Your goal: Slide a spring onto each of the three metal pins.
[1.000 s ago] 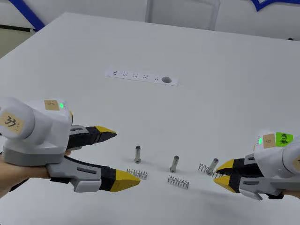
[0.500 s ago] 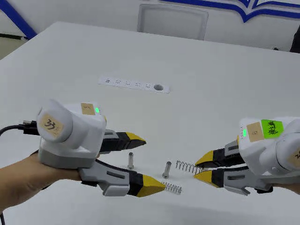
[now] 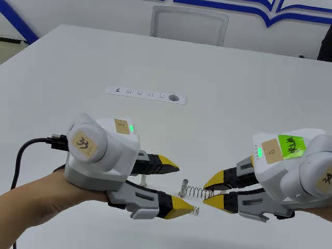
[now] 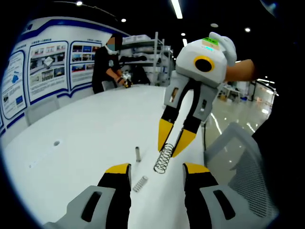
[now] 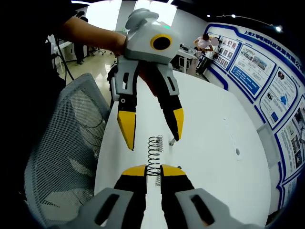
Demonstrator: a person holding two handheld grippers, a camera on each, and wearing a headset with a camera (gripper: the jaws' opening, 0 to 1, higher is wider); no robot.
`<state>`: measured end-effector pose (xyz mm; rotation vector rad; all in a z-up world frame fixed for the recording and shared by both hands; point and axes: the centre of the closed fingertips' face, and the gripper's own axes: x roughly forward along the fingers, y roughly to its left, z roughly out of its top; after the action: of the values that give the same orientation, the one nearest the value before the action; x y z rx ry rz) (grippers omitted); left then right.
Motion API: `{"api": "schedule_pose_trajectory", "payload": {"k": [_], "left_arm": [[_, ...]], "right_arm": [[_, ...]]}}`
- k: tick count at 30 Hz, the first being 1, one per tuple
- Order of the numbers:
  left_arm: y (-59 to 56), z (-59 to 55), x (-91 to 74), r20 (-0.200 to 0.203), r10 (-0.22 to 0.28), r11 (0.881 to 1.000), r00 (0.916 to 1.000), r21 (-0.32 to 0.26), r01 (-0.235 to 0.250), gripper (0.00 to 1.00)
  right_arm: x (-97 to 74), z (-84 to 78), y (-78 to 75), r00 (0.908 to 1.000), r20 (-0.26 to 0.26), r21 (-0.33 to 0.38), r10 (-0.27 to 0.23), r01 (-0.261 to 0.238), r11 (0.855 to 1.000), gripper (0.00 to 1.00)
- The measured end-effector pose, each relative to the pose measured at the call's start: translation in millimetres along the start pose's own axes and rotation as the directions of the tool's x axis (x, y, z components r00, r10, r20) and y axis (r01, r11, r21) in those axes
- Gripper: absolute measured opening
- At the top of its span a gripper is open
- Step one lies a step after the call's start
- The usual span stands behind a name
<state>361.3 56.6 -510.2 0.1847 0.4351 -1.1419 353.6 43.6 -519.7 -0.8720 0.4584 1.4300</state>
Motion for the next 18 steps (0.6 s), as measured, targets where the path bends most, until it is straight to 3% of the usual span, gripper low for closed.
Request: {"api": "schedule_pose_trajectory", "payload": {"k": [7,18], "left_arm": [[-5.1,-2.1,1.2,0.001,-0.019,1.0,0.9998,0.004,0.019,0.3],[-10.9,-4.8,2.2,-0.005,-0.051,0.999,0.9987,0.003,0.051,0.17]], "right_arm": [[3.9,1.1,4.9,0.9998,-0.008,-0.04,0.019,-0.019,0.999,0.11],[4.4,5.3,7.5,0.9995,0.0,-0.056,0.03,-0.03,0.998,0.11]]}}
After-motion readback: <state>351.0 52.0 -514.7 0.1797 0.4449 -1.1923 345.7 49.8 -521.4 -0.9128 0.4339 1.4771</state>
